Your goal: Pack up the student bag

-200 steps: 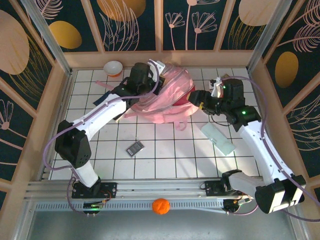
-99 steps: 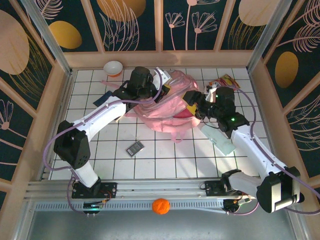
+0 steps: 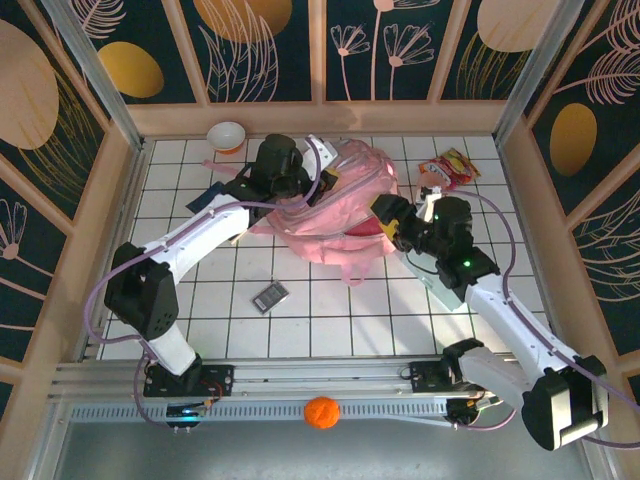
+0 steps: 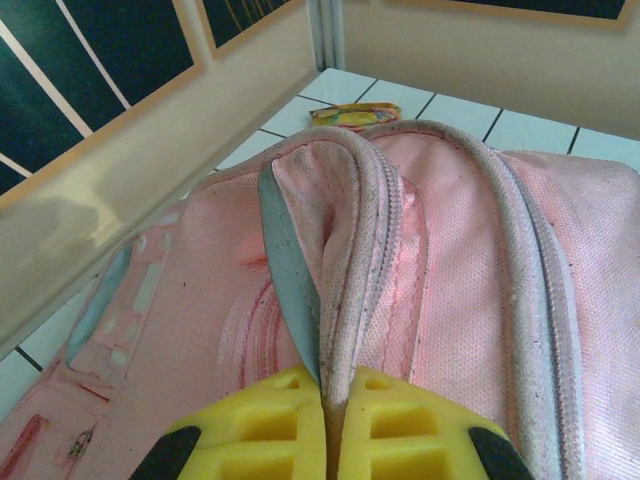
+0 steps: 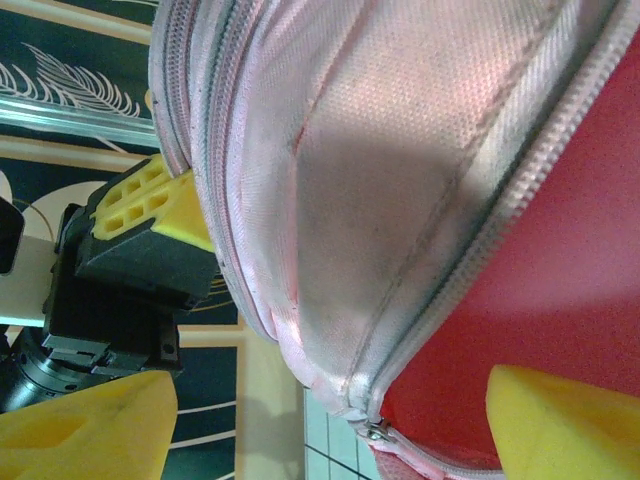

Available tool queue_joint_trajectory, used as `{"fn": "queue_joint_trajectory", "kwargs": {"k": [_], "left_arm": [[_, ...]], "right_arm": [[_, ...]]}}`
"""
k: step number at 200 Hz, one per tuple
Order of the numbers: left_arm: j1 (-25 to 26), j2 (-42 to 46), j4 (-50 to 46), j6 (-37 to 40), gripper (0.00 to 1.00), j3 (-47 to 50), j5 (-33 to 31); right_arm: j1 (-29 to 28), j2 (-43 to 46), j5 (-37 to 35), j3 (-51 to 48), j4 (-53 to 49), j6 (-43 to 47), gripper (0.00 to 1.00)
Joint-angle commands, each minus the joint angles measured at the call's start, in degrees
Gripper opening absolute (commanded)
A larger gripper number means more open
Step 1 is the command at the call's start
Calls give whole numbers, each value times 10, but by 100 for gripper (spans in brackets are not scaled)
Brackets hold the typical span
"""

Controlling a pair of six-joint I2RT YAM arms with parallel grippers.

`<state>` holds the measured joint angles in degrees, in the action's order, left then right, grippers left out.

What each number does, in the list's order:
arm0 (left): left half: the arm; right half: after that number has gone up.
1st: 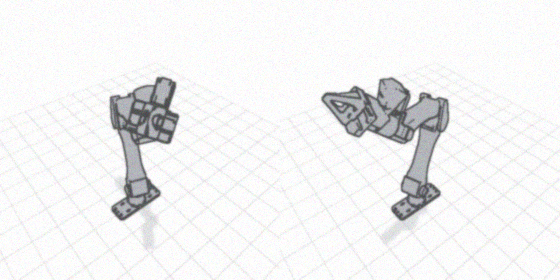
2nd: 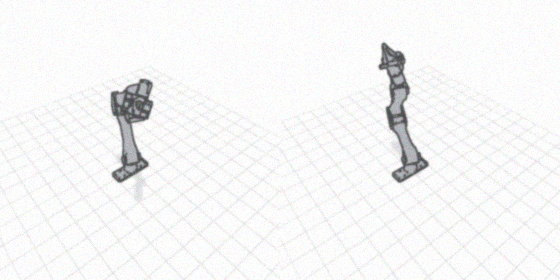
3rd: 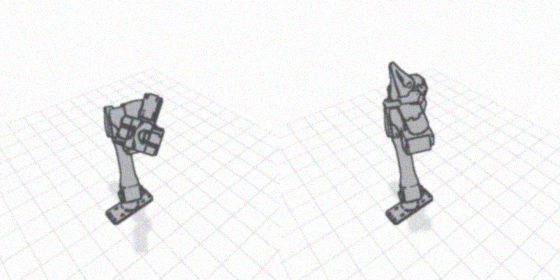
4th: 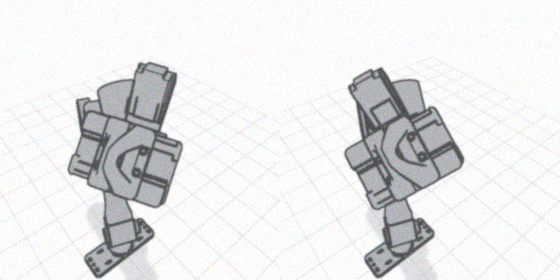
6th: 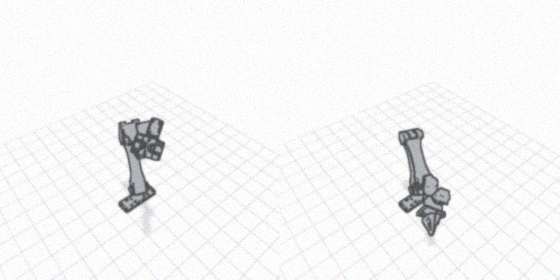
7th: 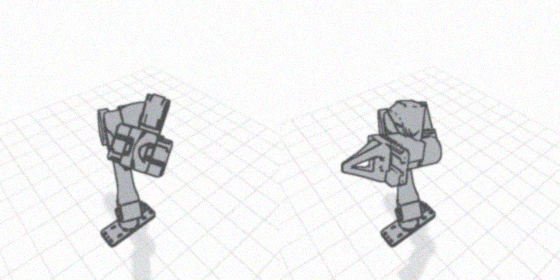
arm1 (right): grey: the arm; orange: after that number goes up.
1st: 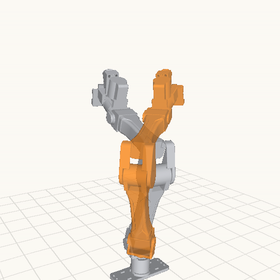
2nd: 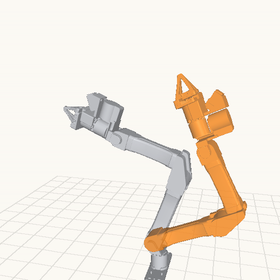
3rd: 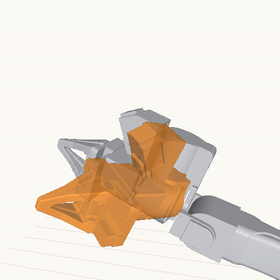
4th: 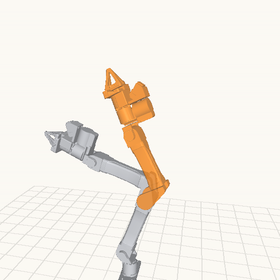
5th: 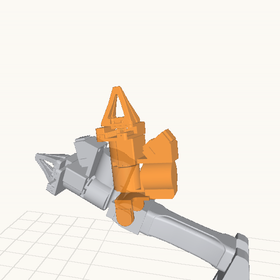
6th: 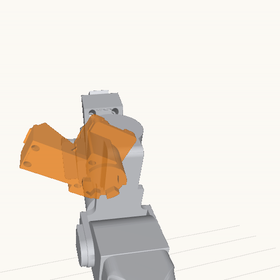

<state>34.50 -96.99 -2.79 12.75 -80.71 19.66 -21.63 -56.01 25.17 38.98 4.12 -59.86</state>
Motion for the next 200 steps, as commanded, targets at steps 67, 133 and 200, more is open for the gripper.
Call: {"fn": "queue_joint_trajectory", "kwargs": {"k": [67, 133, 200], "left_arm": [[-5, 39, 99, -10, 0, -21, 85], [-5, 54, 101, -15, 0, -16, 127], [-5, 65, 140, -66, 3, 12, 113]], "right_arm": [[0, -4, 16, -57, 162, 2, 99], [-25, -69, 8, -22, 254, -22, 99], [-61, -107, -33, 10, 285, -33, 44]]}}
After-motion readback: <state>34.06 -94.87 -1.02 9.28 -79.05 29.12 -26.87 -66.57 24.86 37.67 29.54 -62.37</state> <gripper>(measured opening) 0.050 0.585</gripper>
